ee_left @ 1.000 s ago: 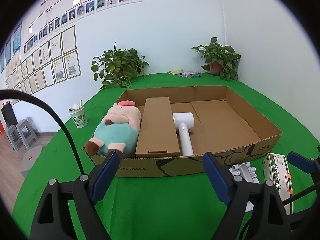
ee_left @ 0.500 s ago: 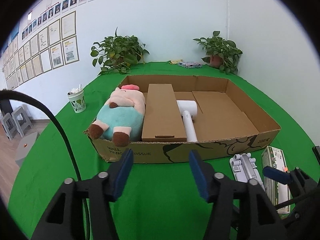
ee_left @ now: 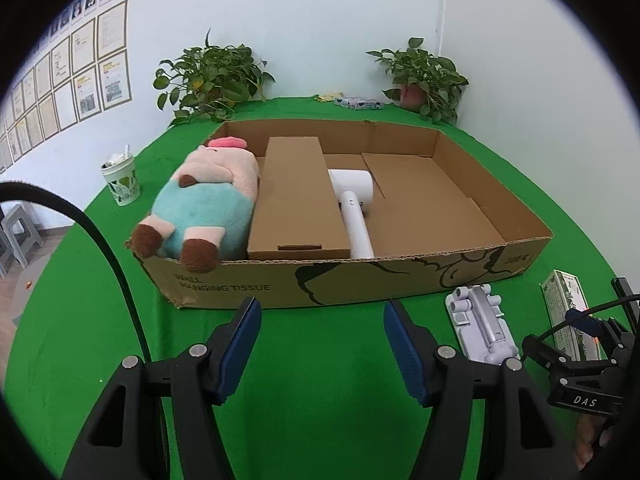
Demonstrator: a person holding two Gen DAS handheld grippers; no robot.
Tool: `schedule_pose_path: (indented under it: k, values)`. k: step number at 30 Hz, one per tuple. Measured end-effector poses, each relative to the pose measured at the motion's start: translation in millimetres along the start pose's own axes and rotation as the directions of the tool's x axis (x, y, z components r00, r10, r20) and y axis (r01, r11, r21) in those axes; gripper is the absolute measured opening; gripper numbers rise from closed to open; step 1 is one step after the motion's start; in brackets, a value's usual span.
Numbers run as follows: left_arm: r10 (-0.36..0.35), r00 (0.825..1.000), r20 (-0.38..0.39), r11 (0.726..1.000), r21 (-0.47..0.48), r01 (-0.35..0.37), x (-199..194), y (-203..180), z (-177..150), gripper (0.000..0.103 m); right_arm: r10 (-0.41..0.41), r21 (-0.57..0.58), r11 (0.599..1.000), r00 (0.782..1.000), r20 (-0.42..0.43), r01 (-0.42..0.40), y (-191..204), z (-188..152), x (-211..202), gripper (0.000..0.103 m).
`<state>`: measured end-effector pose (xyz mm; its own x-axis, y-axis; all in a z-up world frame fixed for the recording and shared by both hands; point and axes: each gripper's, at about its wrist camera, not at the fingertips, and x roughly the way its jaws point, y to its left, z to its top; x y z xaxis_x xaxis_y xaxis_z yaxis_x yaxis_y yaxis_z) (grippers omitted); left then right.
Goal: Organize objects
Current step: 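Move the left tool back to the white-and-grey stand, then grasp the white-and-grey stand with the left tool and lift it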
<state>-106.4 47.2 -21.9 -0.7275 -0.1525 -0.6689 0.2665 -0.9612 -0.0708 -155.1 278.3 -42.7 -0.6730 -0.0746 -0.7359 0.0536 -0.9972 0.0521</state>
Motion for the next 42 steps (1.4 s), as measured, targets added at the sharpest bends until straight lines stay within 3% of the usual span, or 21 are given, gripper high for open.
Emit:
schedule_pose_path:
  k: [4, 7, 11, 15, 19, 22, 25, 26, 27, 29, 31, 34, 37, 40, 42]
  values:
    - [-0.119, 0.992, -0.042, 0.993, -0.017, 0.119, 15, -4, 5, 0.063, 0.059, -0.015, 0.998, 0.998, -0.001, -0.059, 19, 4, -6, 0.101]
    - [-0.150, 0.987, -0.065, 0.989, -0.015, 0.149, 24, -7, 10, 0.063, 0.090, -0.079, 0.993, 0.996, -0.028, -0.092, 49, 9, 4, 0.102]
    - [-0.140, 0.988, -0.068, 0.990, -0.008, 0.139, 27, -5, 11, 0.063, 0.007, -0.062, 0.998, 0.990, -0.141, -0.016, 63, 18, 45, 0.100]
    - [-0.128, 0.988, -0.086, 0.992, -0.010, 0.128, 32, -1, 7, 0.063, -0.010, -0.094, 0.996, 0.988, -0.156, -0.005, 69, 17, 55, 0.069]
    - [-0.183, 0.974, -0.133, 0.983, -0.051, 0.178, 39, 3, -1, 0.063, 0.009, -0.142, 0.989, 0.988, -0.154, -0.031, 76, 7, 44, 0.067]
    - [-0.322, 0.930, -0.178, 0.944, -0.134, 0.301, 44, 7, -13, 0.063, 0.052, -0.157, 0.985, 0.986, -0.156, -0.077, 79, -13, 26, 0.067]
    - [-0.483, 0.844, -0.234, 0.871, -0.228, 0.435, 55, 5, -25, 0.063, 0.115, -0.151, 0.979, 0.982, -0.152, -0.138, 80, -34, 5, 0.068]
    - [-0.521, 0.814, -0.256, 0.851, -0.235, 0.470, 59, 0, -27, 0.063, 0.139, -0.144, 0.977, 0.979, -0.148, -0.160, 79, -38, 0, 0.073]
    - [-0.535, 0.799, -0.275, 0.844, -0.229, 0.485, 62, -5, -28, 0.063, 0.147, -0.140, 0.976, 0.979, -0.139, -0.167, 80, -42, -5, 0.083]
    - [-0.550, 0.773, -0.316, 0.835, -0.212, 0.507, 68, -17, -30, 0.063, 0.149, -0.147, 0.976, 0.985, -0.087, -0.161, 79, -45, -14, 0.091]
    - [-0.571, 0.744, -0.347, 0.821, -0.222, 0.526, 73, -24, -33, 0.063, 0.150, -0.169, 0.972, 0.986, -0.071, -0.160, 81, -46, -17, 0.092]
    - [-0.587, 0.728, -0.354, 0.809, -0.233, 0.540, 71, -30, -37, 0.063, 0.142, -0.179, 0.972, 0.987, -0.071, -0.152, 82, -45, -17, 0.092]
    - [-0.621, 0.699, -0.354, 0.784, -0.276, 0.557, 68, -29, -44, 0.061, 0.131, -0.185, 0.972, 0.989, -0.074, -0.143, 82, -49, -17, 0.091]
    - [-0.647, 0.673, -0.359, 0.763, -0.295, 0.576, 60, -34, -55, 0.061, 0.123, -0.215, 0.967, 0.990, -0.069, -0.135, 84, -57, -21, 0.086]
    - [-0.663, 0.657, -0.359, 0.749, -0.311, 0.586, 57, -38, -60, 0.061, 0.107, -0.234, 0.965, 0.992, -0.070, -0.121, 86, -61, -20, 0.076]
